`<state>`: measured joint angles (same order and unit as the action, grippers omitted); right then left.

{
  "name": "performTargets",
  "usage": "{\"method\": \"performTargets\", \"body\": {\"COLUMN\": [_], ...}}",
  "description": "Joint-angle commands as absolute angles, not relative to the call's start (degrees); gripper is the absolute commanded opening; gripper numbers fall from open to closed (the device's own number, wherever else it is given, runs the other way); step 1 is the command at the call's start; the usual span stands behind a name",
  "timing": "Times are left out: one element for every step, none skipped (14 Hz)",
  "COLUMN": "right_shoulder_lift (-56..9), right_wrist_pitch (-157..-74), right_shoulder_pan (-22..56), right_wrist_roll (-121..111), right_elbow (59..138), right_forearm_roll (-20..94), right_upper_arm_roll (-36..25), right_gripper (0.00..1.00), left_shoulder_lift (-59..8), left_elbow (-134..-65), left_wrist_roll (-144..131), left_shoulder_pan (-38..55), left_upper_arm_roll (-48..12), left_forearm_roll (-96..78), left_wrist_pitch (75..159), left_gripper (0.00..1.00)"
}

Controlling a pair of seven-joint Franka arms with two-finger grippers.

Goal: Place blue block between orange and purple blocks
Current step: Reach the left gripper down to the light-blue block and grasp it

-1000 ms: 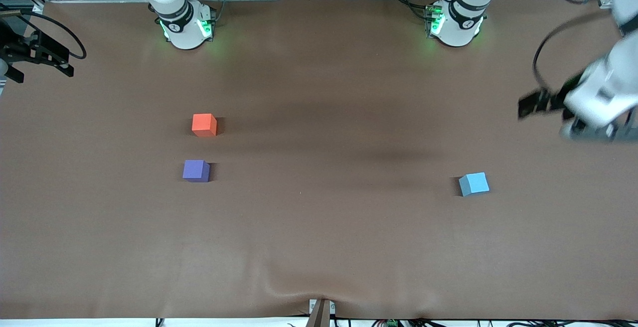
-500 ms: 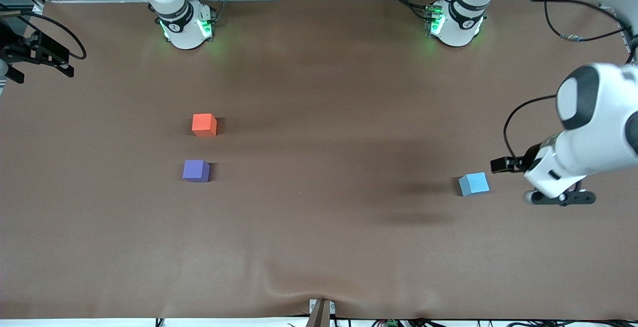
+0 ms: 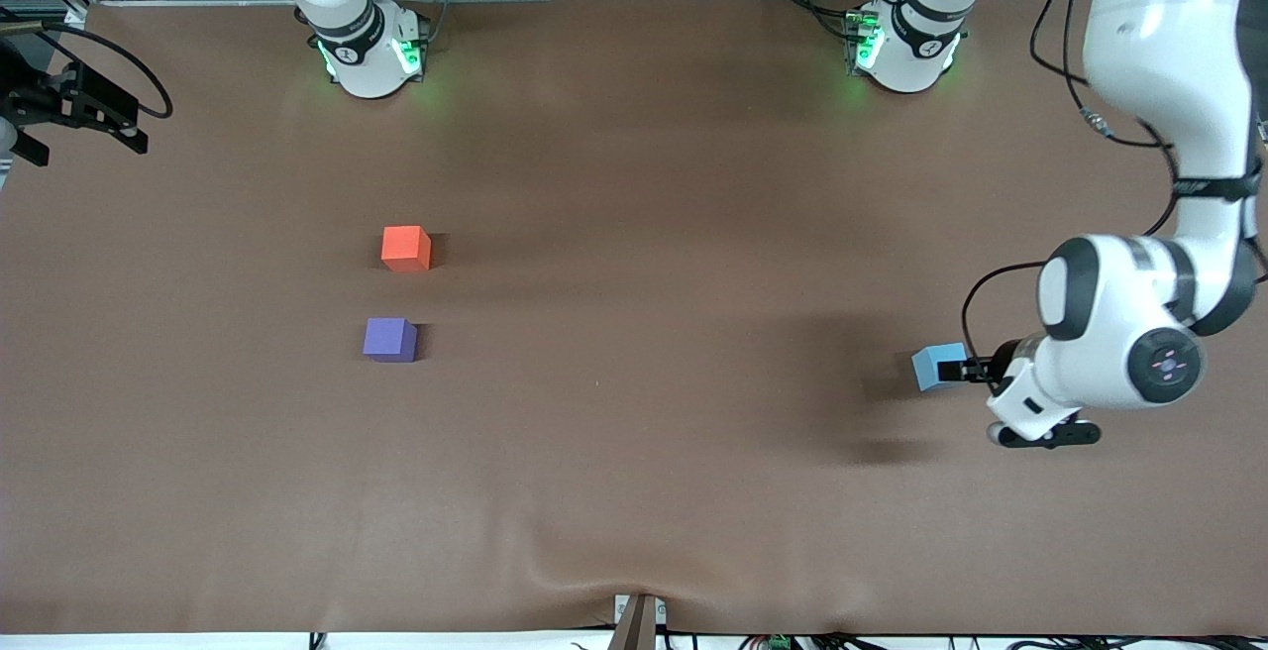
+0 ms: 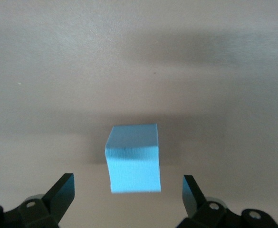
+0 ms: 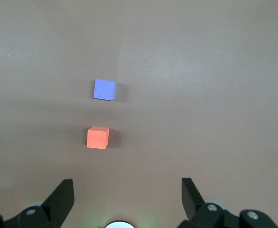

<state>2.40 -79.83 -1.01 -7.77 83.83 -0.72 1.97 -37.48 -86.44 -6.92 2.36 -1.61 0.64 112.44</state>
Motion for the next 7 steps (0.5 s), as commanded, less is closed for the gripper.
{"method": "performTargets", "body": {"right_shoulder_lift": [2.2,2.2,2.2,2.2,2.2,2.2,2.2], "right_wrist_pitch": [-79.5,-79.5,-79.5,-79.7,-79.9,-79.9,-79.9], "right_shoulder_pan": [-1.6,-1.6,-1.8,-1.8,-1.5,-1.5,-1.5], "right_wrist_roll": [-8.3,-8.3,-8.3,-8.3,-8.3,-8.3,-8.3], "right_elbow": [83.3,83.3,83.3,83.3,83.3,83.3,83.3], "right_forearm_roll": [0.3,0.3,0.4,0.4,0.4,0.4,0.4], "right_upper_arm_roll": [2.5,2.5,2.5,2.5,2.5,2.6,2.6], "right_gripper": [1.0,1.0,1.0,1.0,1.0,1.0,1.0], "left_shoulder_lift": [-36.8,-36.8,-37.0,-37.7,-38.3,-38.7,-38.8], "left_elbow": [-91.5,-93.0,-93.9,-94.3,-94.4,-94.7,-95.4], "left_wrist_roll": [-8.0,-8.3,-9.1,-9.7,-10.3,-10.5,-10.5], "left_shoulder_pan": [2.0,2.0,2.0,2.0,2.1,2.2,2.2], "left_upper_arm_roll": [-1.8,-1.8,-1.8,-1.8,-1.8,-1.8,-1.8], "left_forearm_roll": [0.2,0.2,0.1,0.2,0.1,0.2,0.2], "left_wrist_pitch": [118.5,120.0,120.9,121.5,121.5,121.5,121.5], "left_gripper": [1.0,1.0,1.0,1.0,1.0,1.0,1.0]}}
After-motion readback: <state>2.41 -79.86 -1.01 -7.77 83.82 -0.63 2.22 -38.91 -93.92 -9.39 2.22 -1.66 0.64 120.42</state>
